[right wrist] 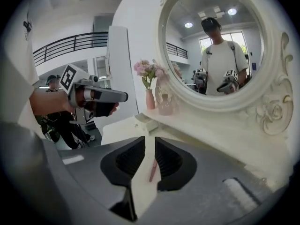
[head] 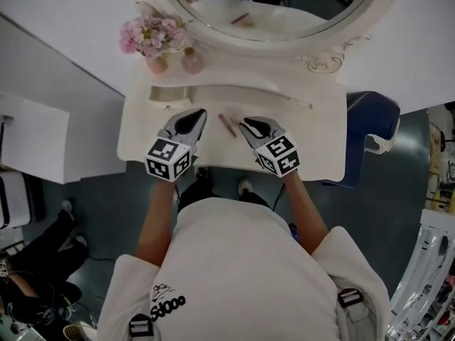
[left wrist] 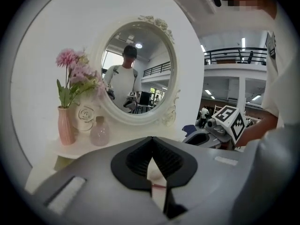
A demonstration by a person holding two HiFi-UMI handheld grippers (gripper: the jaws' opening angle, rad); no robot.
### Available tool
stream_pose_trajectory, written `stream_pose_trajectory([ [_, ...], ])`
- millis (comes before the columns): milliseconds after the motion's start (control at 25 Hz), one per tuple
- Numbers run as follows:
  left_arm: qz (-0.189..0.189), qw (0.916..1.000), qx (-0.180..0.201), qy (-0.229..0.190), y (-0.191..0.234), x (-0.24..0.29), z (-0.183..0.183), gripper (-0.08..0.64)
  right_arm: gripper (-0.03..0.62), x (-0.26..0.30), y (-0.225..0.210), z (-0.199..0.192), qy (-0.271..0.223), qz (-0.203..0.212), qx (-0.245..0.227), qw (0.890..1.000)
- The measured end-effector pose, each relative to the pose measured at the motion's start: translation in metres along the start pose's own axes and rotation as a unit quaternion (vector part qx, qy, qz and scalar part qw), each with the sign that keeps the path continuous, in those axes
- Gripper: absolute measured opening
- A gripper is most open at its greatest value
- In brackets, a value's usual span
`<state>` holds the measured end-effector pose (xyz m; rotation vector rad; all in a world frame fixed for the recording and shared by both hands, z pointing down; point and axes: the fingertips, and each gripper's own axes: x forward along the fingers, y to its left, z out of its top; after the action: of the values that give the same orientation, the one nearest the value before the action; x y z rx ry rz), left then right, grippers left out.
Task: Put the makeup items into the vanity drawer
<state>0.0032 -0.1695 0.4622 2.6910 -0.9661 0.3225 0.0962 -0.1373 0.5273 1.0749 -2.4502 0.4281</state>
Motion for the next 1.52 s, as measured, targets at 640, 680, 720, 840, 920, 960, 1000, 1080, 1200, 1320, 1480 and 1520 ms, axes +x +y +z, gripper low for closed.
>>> stream_pose_trajectory([
  [640, -0.071, 0.9928, -0.016, 0.096, 0.071, 0.042, -0.075, 0.020, 0.118, 0.098, -0.006, -0.128, 0.176, -0.077, 0.070, 0.979],
  [680, -0.078, 0.9921, -0.013, 0.097, 0.069, 0.043, -0.076, 0.020, 0.118, 0.100, -0.006, -0.131, 0.180, -0.081, 0.073, 0.978],
  [720, -0.085, 0.9914, -0.010, 0.099, 0.068, 0.043, -0.077, 0.020, 0.112, 0.101, -0.007, -0.135, 0.183, -0.086, 0.075, 0.976],
  [840, -0.098, 0.9900, -0.010, 0.101, 0.068, 0.041, -0.078, 0.020, 0.079, 0.101, -0.008, -0.139, 0.181, -0.097, 0.083, 0.975],
  [920, -0.101, 0.9897, -0.015, 0.100, 0.072, 0.040, -0.078, 0.020, 0.041, 0.102, -0.006, -0.139, 0.180, -0.094, 0.086, 0.975],
  [960, -0.102, 0.9896, -0.015, 0.100, 0.074, 0.039, -0.077, 0.020, 0.040, 0.102, -0.005, -0.138, 0.182, -0.094, 0.085, 0.975],
  [1000, -0.103, 0.9895, -0.015, 0.100, 0.075, 0.038, -0.077, 0.020, 0.040, 0.102, -0.004, -0.138, 0.184, -0.096, 0.085, 0.975],
  [1080, -0.106, 0.9893, -0.014, 0.099, 0.077, 0.037, -0.075, 0.020, 0.038, 0.102, -0.003, -0.135, 0.182, -0.099, 0.088, 0.974],
  [1200, -0.108, 0.9894, -0.009, 0.097, 0.081, 0.031, -0.074, 0.020, 0.038, 0.101, -0.001, -0.123, 0.164, -0.099, 0.091, 0.977],
  [1320, -0.099, 0.9907, -0.006, 0.093, 0.090, 0.023, -0.070, 0.020, 0.038, 0.100, 0.002, -0.097, 0.137, -0.096, 0.085, 0.982],
  [1480, -0.076, 0.9940, -0.007, 0.079, 0.108, 0.013, -0.061, 0.020, 0.038, 0.103, 0.002, -0.053, 0.103, -0.091, 0.058, 0.989],
  [1520, -0.069, 0.9947, -0.007, 0.075, 0.113, 0.009, -0.059, 0.020, 0.037, 0.105, 0.003, -0.041, 0.095, -0.087, 0.049, 0.990],
])
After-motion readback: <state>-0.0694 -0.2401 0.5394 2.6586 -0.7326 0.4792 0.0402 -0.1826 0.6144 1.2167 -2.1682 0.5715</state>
